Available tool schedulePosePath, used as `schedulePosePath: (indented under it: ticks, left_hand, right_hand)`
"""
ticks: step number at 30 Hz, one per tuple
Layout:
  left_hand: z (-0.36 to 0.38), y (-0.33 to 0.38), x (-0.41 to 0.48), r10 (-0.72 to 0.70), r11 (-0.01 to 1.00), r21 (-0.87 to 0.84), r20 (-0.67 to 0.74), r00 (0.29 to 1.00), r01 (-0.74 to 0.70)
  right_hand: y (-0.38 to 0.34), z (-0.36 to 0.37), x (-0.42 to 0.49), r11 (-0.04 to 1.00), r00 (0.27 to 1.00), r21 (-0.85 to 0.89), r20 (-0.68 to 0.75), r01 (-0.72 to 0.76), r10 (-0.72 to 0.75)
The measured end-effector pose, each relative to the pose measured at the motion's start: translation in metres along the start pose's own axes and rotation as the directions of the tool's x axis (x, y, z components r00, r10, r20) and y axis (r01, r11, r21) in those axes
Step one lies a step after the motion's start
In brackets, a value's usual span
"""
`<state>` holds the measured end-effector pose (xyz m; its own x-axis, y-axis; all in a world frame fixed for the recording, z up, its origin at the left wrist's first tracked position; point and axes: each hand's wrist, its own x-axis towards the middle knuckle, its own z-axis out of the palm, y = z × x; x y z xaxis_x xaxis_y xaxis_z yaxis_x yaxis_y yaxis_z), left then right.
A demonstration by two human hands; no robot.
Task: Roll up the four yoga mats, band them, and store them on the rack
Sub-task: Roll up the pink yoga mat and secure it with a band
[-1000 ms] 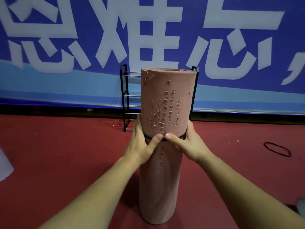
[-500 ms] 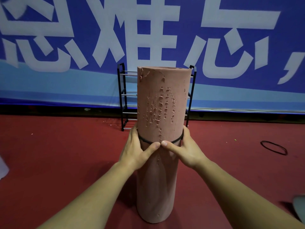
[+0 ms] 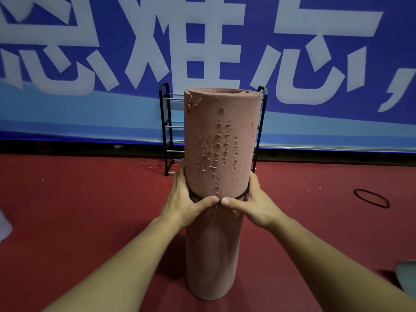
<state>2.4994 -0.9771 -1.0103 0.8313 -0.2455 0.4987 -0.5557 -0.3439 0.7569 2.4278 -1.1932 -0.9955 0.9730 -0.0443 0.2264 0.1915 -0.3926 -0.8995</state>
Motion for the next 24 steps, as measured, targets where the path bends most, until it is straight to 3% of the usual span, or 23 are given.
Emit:
schedulePosePath:
  ticks: [8, 18, 24]
  left_hand:
    - [0.000, -0.019, -0.016, -0.070, 0.994, 0.082, 0.037, 0.997, 0.067]
    - [0.019, -0.008, -0.039, -0.135, 0.985, -0.124, -0.097, 0.986, 0.123]
    - [0.026, 0.001, -0.064, -0.189, 0.978, -0.101, -0.084, 0.978, 0.180]
  right_hand:
    - [0.011, 0.005, -0.006, 0.997, 0.999, -0.063, 0.007, -0.053, 0.054]
    - [0.013, 0.018, -0.019, 0.992, 0.995, 0.084, 0.006, -0.098, 0.098]
    - [0.022, 0.024, -0.053, 0.965, 0.971, 0.106, 0.023, -0.239, 0.238]
